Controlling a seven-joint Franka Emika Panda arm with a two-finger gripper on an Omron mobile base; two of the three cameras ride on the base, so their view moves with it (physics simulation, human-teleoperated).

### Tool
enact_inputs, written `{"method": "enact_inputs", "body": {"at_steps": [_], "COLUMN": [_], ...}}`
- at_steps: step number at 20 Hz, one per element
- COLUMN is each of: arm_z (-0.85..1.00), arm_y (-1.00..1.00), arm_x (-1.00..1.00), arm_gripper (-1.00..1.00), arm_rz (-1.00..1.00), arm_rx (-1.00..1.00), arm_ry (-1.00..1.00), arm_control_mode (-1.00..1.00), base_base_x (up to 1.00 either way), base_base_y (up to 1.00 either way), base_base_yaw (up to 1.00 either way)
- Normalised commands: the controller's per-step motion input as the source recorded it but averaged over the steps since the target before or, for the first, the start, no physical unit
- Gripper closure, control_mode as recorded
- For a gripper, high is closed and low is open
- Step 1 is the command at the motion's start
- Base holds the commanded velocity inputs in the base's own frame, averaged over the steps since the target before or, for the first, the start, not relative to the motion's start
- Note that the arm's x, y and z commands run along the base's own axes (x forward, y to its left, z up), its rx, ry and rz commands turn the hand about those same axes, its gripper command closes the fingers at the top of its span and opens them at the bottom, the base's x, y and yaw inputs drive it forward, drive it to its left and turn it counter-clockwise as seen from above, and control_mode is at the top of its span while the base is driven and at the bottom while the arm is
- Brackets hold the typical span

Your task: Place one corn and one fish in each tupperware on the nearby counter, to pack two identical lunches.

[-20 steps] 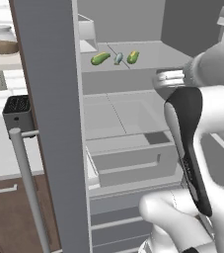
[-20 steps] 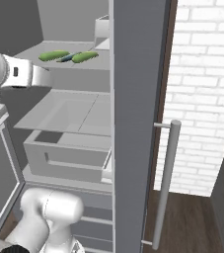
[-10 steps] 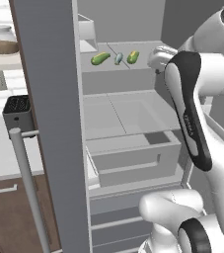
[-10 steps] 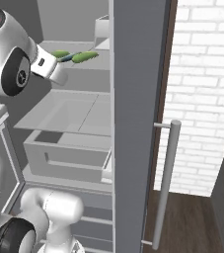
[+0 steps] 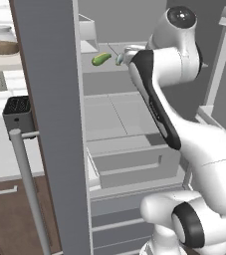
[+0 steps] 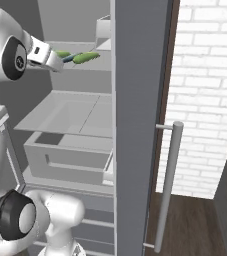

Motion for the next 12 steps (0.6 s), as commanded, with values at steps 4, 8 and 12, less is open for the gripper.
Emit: {"method": "enact_inputs", "body": {"at_steps": [4, 8, 12], "arm_z": [0.0, -0.01, -0.05], "arm_y": [0.04, -0.01, -0.27], "arm_x": [0.74, 0.51, 0.59], "arm_gripper": [-1.0, -1.0, -1.0], "arm_rz": [0.03, 0.02, 0.09], "arm_rx": [-0.12, -0.04, 0.0], "arm_ry": [0.02, 0.0, 0.0], "arm_control_mode": [-1.0, -1.0, -1.0], "base_base_x": [0.0, 0.0, 0.0], "base_base_y": [0.0, 0.0, 0.0], "base_base_yaw": [0.0, 0.0, 0.0]}}
